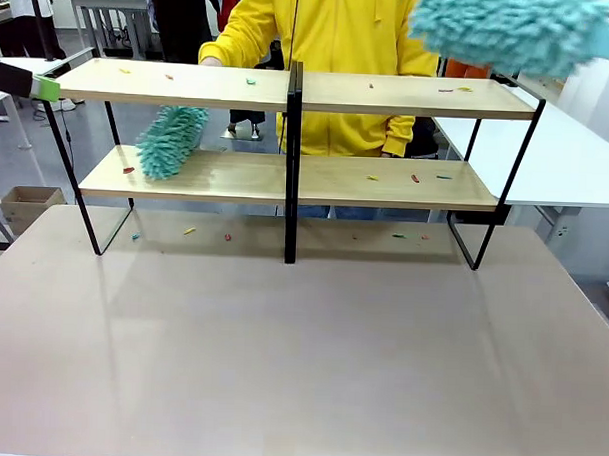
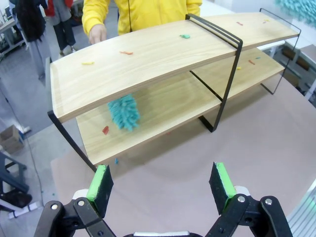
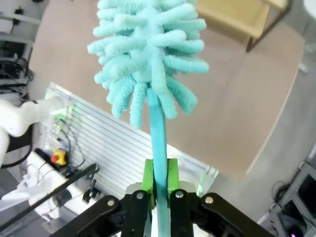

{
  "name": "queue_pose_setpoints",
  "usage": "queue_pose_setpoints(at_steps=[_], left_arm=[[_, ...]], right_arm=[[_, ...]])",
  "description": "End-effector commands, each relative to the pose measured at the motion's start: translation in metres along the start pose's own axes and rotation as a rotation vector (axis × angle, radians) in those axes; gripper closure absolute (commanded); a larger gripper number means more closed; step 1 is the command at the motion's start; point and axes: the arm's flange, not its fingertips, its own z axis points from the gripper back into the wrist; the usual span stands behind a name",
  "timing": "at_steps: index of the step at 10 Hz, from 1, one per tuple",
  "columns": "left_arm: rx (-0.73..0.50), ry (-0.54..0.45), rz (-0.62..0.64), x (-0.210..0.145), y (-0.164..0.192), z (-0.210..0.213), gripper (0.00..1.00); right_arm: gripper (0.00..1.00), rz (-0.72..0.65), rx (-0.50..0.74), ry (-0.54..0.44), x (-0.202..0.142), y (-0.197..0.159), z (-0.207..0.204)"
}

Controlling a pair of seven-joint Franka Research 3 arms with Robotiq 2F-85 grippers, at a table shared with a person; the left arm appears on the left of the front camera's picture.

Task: Clean the shelves.
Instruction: Clean a randomly selected level of the Shelf with the Duster.

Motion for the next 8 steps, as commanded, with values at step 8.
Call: queue_pose_setpoints(at_steps=[8], left_arm=[[0.002, 0.0, -0.02, 0.001, 0.002, 0.001, 0.0]], right_arm=[[0.88, -0.316, -0.29, 0.156, 0.106, 0.042, -0.082]])
